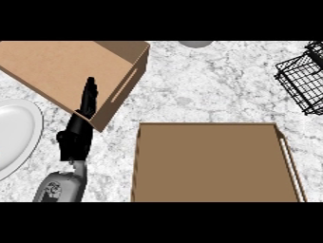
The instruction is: Pick the eggplant from the tray and place it in the tiered basket
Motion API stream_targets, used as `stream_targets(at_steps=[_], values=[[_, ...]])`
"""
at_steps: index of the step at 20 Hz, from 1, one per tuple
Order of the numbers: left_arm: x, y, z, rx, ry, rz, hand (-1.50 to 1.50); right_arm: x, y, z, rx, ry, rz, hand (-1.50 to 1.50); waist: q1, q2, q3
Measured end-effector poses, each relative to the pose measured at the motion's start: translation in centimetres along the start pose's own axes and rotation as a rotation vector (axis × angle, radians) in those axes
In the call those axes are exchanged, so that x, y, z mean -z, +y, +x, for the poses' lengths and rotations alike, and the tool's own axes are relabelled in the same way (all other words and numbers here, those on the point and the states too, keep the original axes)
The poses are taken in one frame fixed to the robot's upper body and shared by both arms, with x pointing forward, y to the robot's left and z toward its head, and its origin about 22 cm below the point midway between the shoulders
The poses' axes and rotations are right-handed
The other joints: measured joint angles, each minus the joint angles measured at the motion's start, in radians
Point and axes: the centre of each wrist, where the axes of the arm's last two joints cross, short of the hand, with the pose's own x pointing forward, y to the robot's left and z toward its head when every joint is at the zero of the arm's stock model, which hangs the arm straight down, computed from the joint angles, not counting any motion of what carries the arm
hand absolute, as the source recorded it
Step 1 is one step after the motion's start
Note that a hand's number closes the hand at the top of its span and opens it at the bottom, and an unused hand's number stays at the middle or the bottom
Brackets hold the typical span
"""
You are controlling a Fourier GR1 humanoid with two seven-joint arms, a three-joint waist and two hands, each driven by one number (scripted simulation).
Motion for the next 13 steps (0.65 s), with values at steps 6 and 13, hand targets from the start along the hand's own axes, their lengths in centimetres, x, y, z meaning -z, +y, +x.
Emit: stream_targets(at_steps=[6,13], values=[[-0.3,0.5,-0.1,-0.001,-0.008,0.008,0.0,-3.6,-5.5,-4.0,0.162,0.103,-0.093,-1.5,-0.005,0.004,0.003],[-0.5,0.8,-0.4,-0.006,-0.001,0.029,0.0,-8.7,-9.6,-8.7,0.261,0.127,-0.102,-1.5,-0.022,0.006,0.008]])
